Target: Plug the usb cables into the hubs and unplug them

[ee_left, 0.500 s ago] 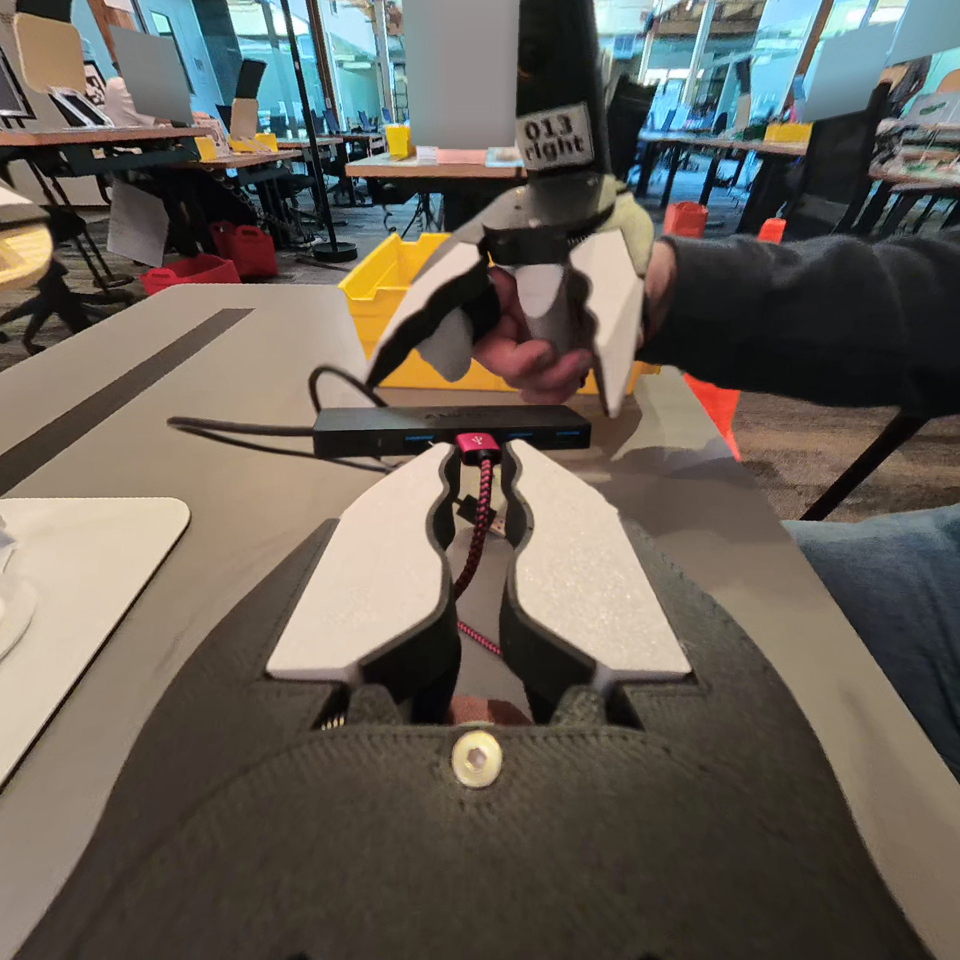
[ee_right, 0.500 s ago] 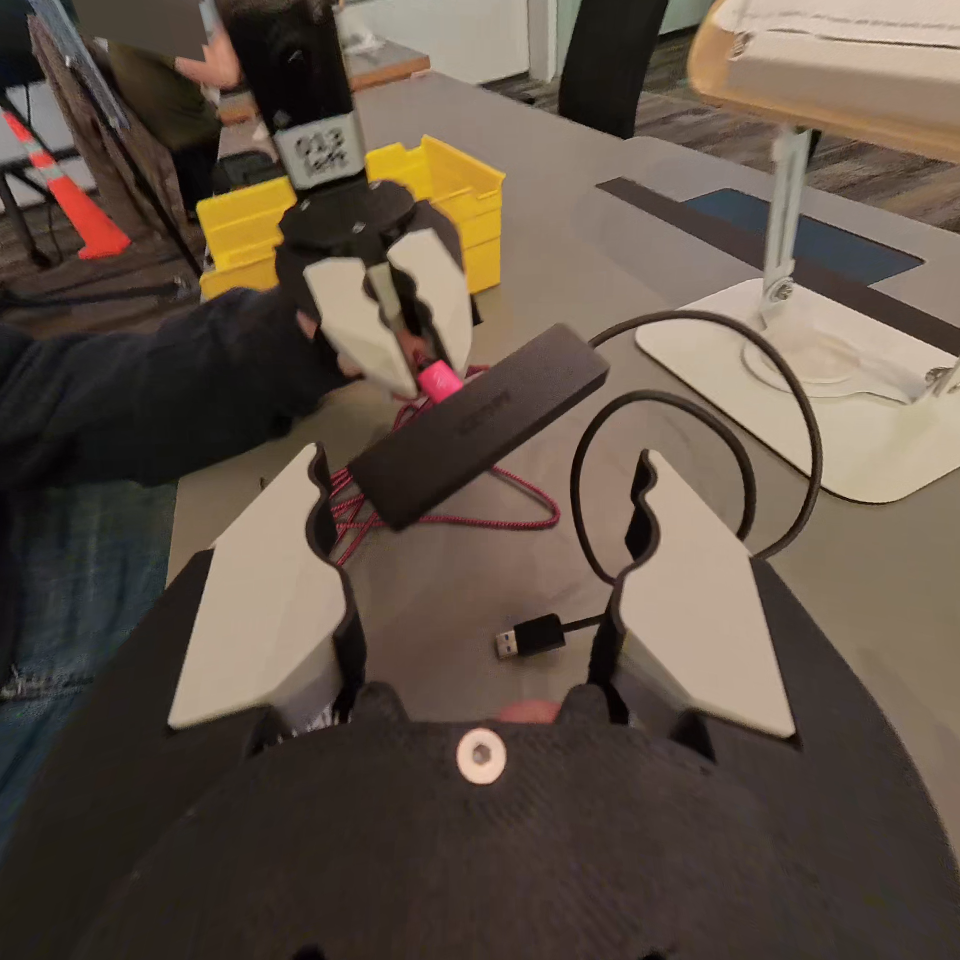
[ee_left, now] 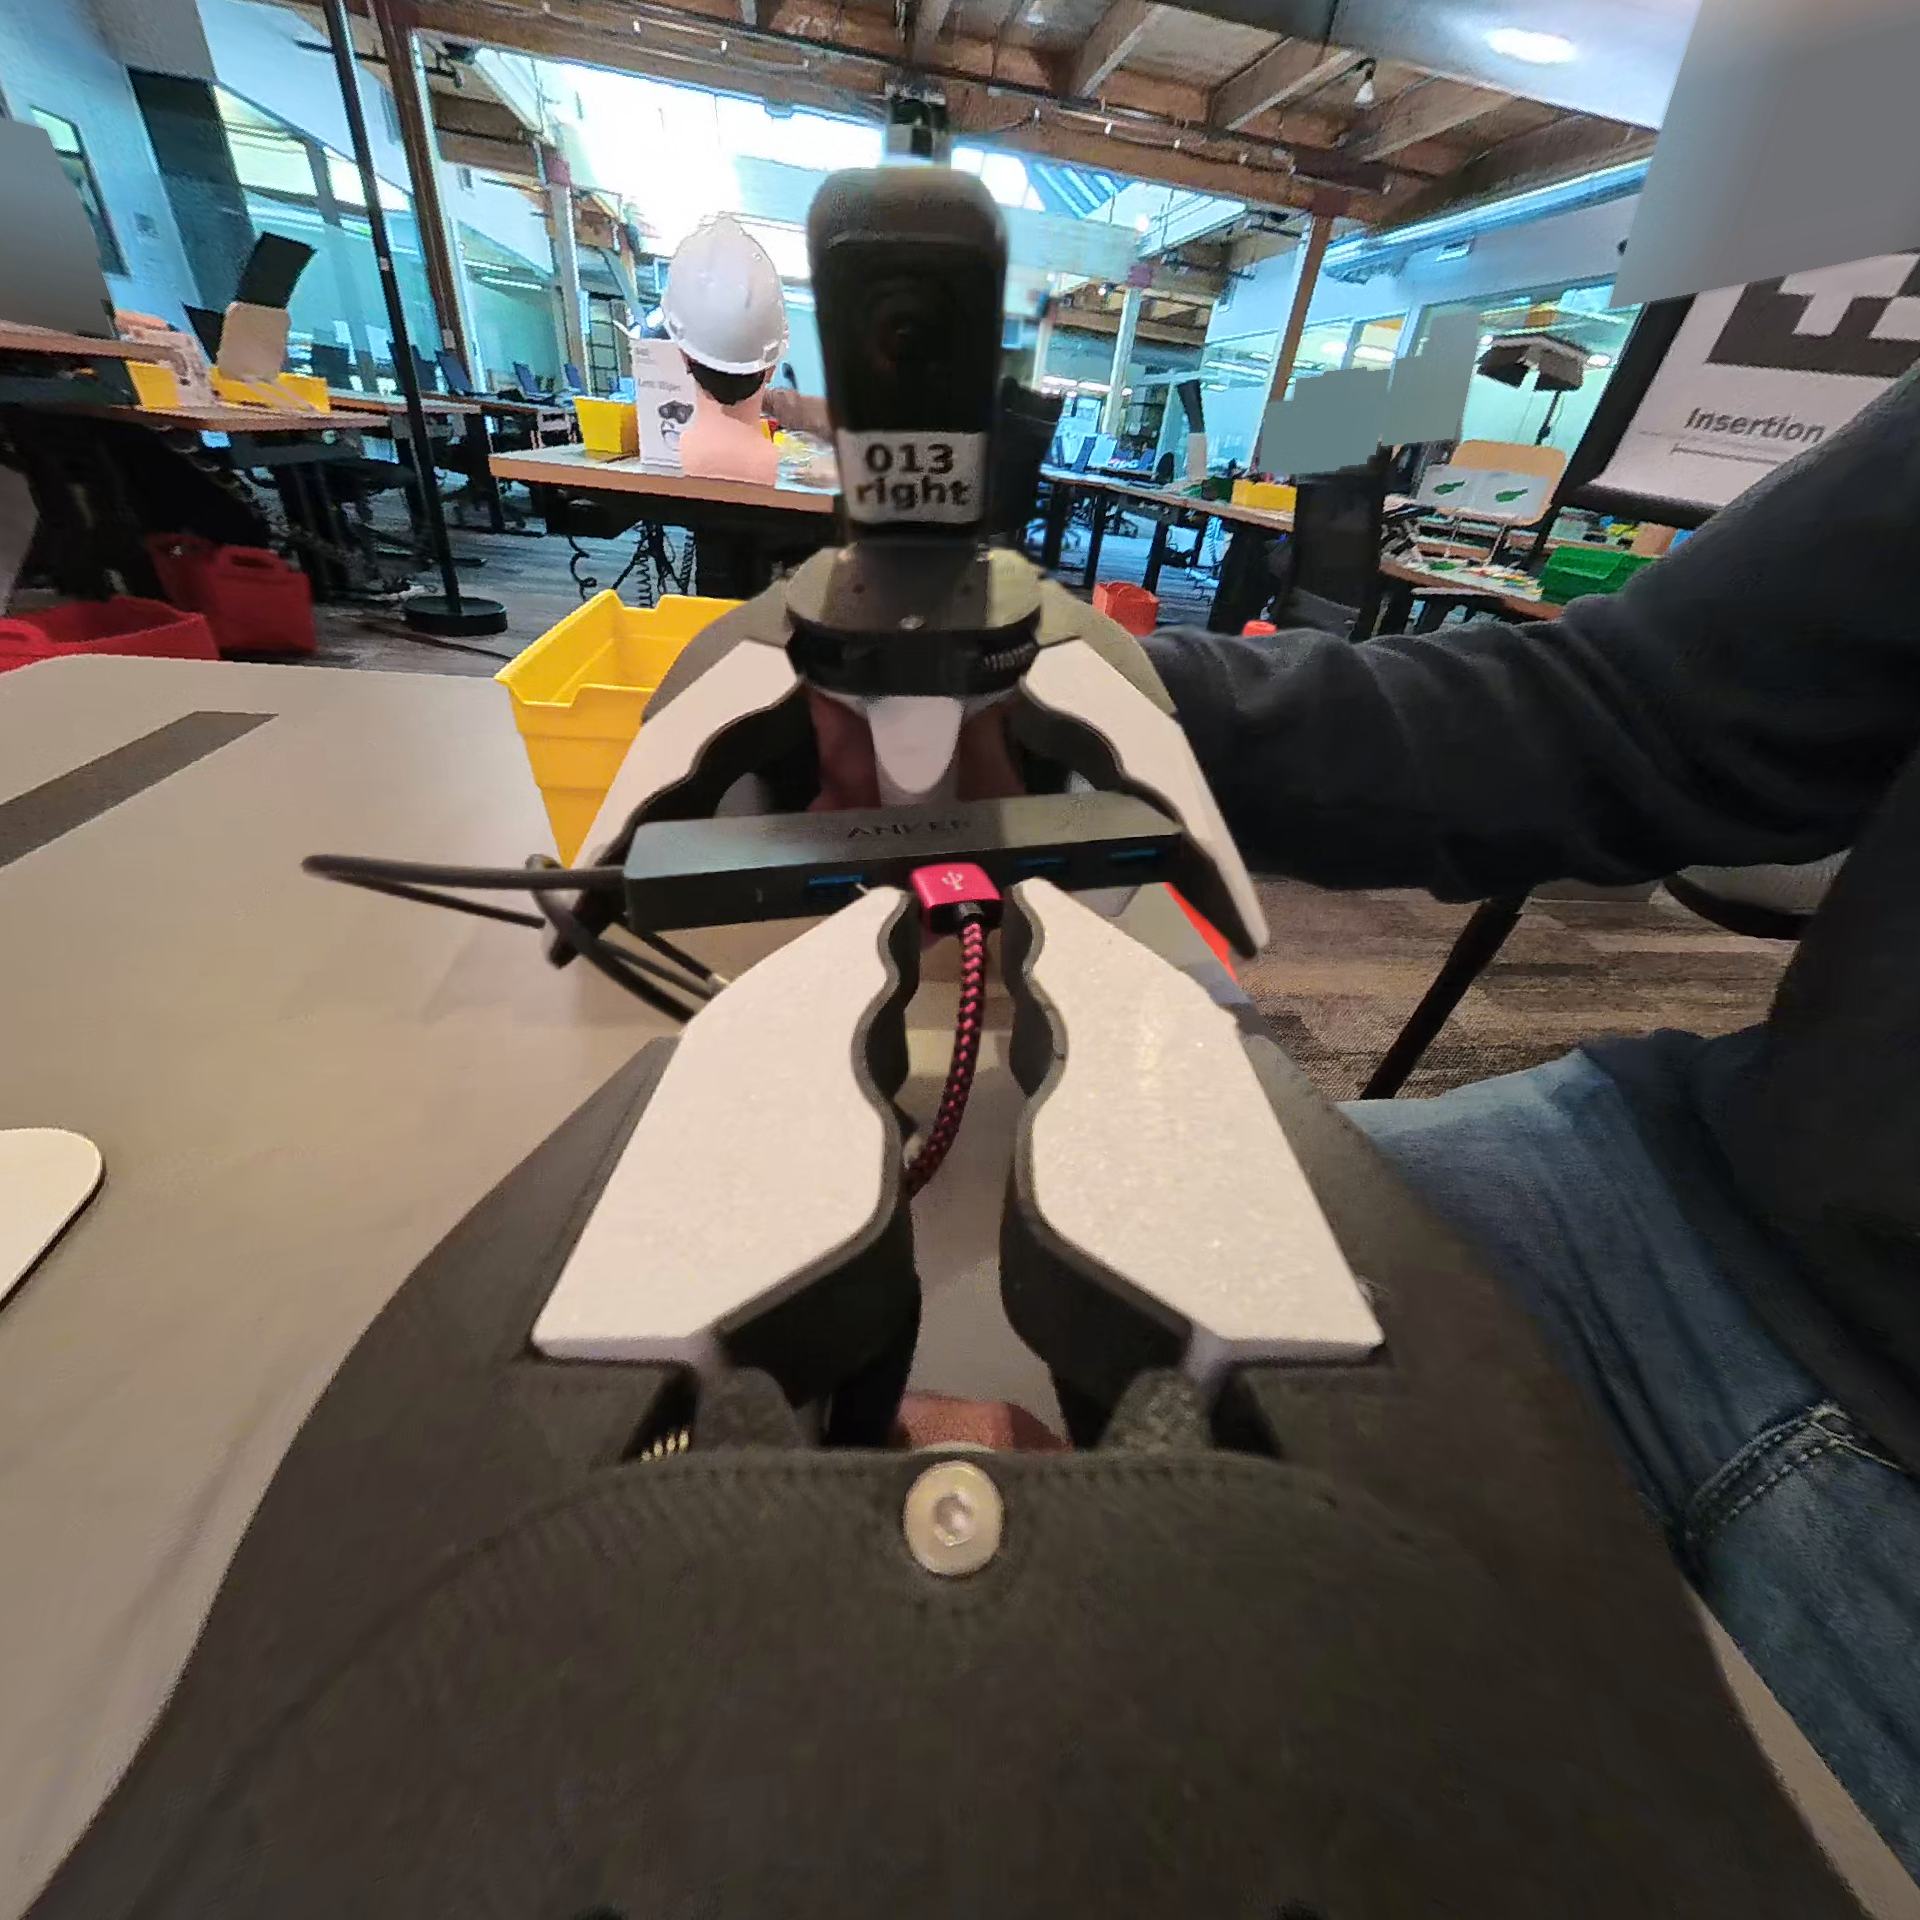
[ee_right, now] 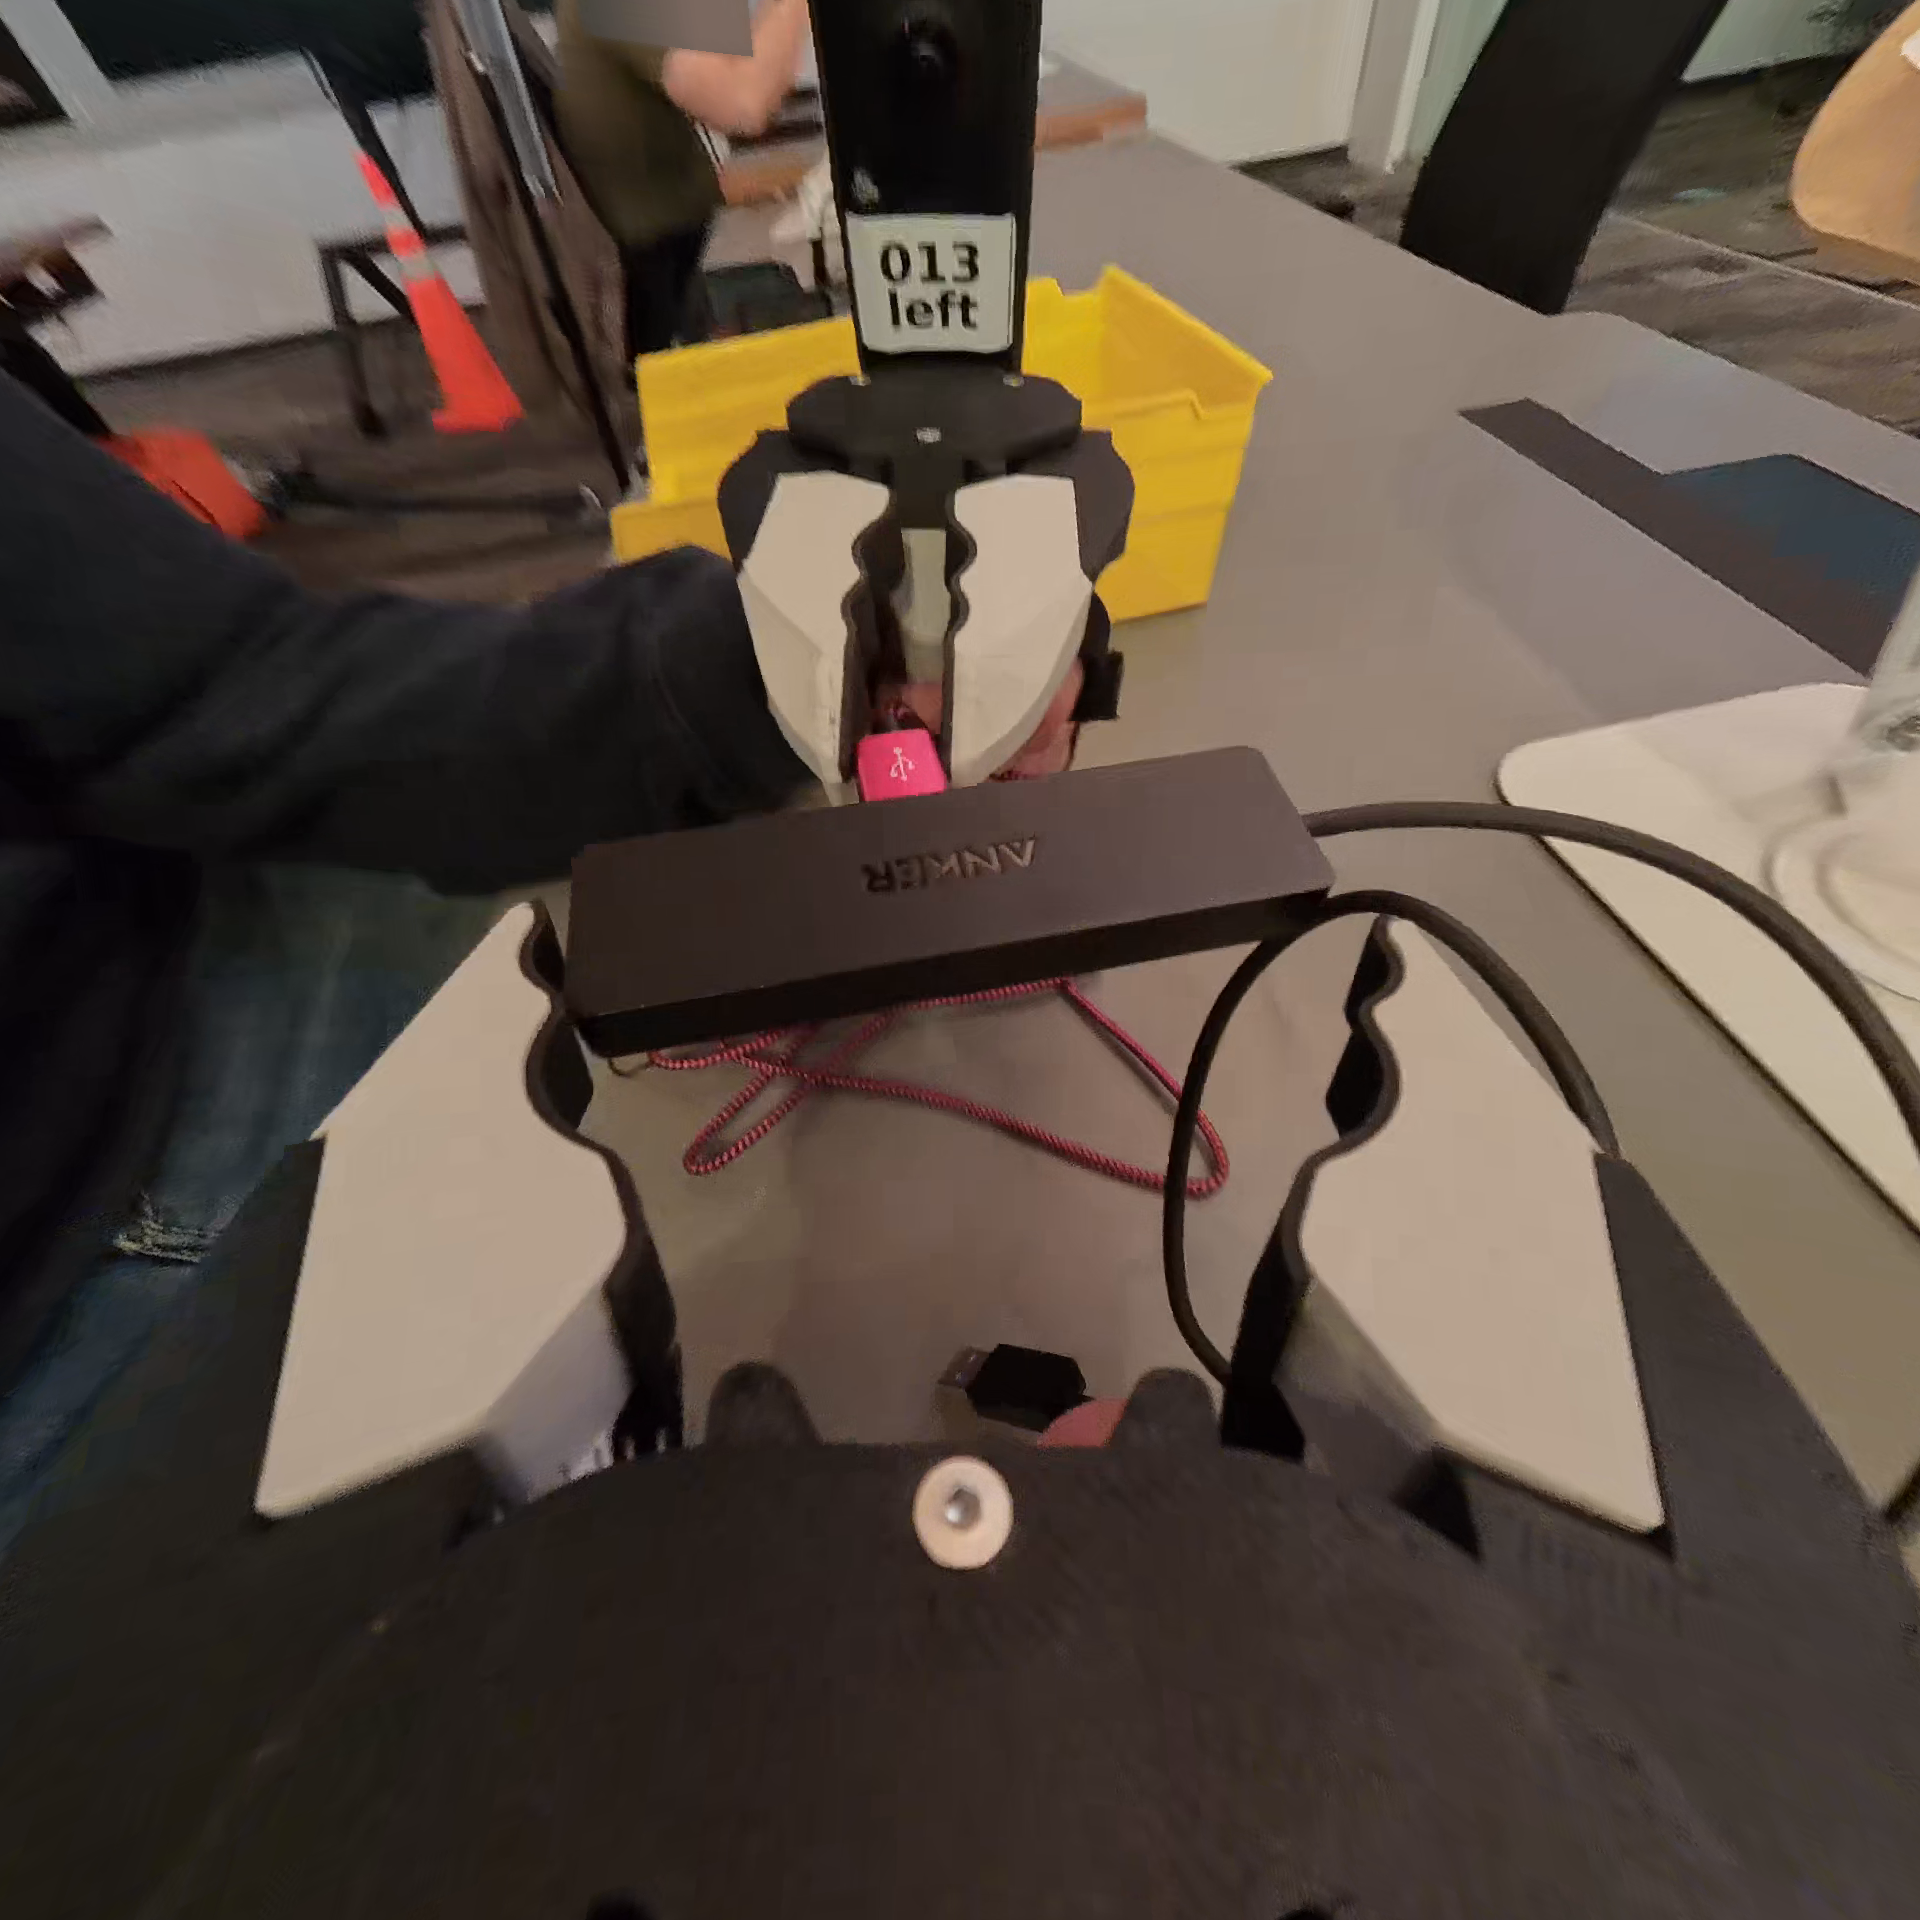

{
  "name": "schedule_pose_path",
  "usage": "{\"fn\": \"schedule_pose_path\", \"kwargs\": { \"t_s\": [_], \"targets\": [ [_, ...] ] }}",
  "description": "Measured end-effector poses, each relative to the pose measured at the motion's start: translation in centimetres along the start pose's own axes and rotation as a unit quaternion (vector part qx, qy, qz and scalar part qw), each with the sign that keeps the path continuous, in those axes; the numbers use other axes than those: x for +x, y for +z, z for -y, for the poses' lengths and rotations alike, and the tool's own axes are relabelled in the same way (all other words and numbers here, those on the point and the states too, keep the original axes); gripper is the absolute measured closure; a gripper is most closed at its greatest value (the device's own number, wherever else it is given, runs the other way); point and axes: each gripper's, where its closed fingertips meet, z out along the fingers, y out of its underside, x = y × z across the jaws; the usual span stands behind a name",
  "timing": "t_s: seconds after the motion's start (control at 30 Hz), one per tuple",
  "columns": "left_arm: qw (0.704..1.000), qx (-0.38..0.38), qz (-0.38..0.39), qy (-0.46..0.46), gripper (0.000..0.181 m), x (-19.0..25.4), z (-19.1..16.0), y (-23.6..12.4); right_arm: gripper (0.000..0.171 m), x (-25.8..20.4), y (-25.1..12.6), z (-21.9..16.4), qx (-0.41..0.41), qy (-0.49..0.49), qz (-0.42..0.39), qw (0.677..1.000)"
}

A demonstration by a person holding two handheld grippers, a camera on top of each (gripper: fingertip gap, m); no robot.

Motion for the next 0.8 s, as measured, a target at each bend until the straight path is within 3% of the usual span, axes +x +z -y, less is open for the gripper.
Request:
{"fn": "schedule_pose_path", "kwargs": {
  "t_s": [0.13,0.33,0.53,0.8],
  "targets": [
    [1.000,-0.009,-0.006,0.000,0.166,0.2,-0.3,0.0,0.024,-0.9,0.6,0.5,0.016,0.005,0.030,0.999],
    [0.999,-0.028,-0.015,0.001,0.166,0.4,-0.8,0.3,0.029,-1.0,1.1,-1.3,-0.072,-0.038,0.023,0.996],
    [0.999,-0.010,-0.029,-0.017,0.166,0.5,-0.5,0.0,0.022,-0.9,1.1,-1.5,-0.081,-0.058,0.014,0.995],
    [0.998,-0.037,-0.039,-0.014,0.166,0.8,-1.4,0.4,0.021,-1.7,0.9,-3.4,-0.176,-0.035,0.036,0.983]
  ]
}}
